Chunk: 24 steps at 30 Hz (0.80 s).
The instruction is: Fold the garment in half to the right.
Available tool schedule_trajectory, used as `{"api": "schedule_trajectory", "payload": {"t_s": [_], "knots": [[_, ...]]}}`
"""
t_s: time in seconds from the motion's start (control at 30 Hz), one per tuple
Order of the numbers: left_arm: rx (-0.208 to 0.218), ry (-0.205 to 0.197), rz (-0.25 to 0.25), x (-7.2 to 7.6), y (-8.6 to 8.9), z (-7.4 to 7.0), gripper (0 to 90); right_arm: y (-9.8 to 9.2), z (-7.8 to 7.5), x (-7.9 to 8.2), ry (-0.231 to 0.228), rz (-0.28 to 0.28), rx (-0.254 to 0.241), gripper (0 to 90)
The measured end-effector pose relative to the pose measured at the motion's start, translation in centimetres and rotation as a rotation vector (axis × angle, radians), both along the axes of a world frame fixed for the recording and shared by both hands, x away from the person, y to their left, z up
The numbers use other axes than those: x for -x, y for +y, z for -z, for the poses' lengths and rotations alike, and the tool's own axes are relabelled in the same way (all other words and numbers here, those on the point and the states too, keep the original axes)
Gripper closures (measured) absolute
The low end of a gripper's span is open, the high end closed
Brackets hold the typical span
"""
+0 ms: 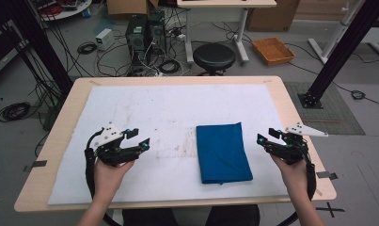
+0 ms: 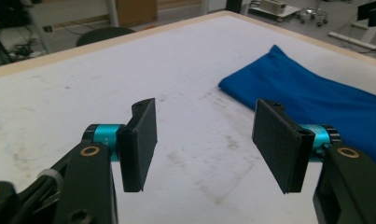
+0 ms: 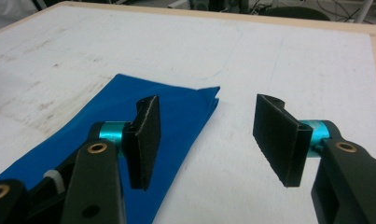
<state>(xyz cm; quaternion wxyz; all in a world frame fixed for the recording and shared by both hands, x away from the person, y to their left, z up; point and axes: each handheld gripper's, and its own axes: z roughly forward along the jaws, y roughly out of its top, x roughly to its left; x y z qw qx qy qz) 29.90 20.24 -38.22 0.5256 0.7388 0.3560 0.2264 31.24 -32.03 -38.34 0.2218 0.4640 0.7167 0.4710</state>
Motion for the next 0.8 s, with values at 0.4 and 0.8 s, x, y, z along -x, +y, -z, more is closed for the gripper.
{"api": "schedule_trajectory", "payload": {"t_s": [0.4, 0.8], "knots": [[-0.044, -0.061, -0.057, -0.3, 1.6, 0.8, 40.2, -0.3, 1.5, -0.2, -0.007, 0.016, 0.037, 41.9], [-0.037, -0.051, -0.058, -0.4, 1.8, 1.0, 40.3, -0.2, 1.7, -0.5, -0.023, 0.011, 0.068, 41.8]]}}
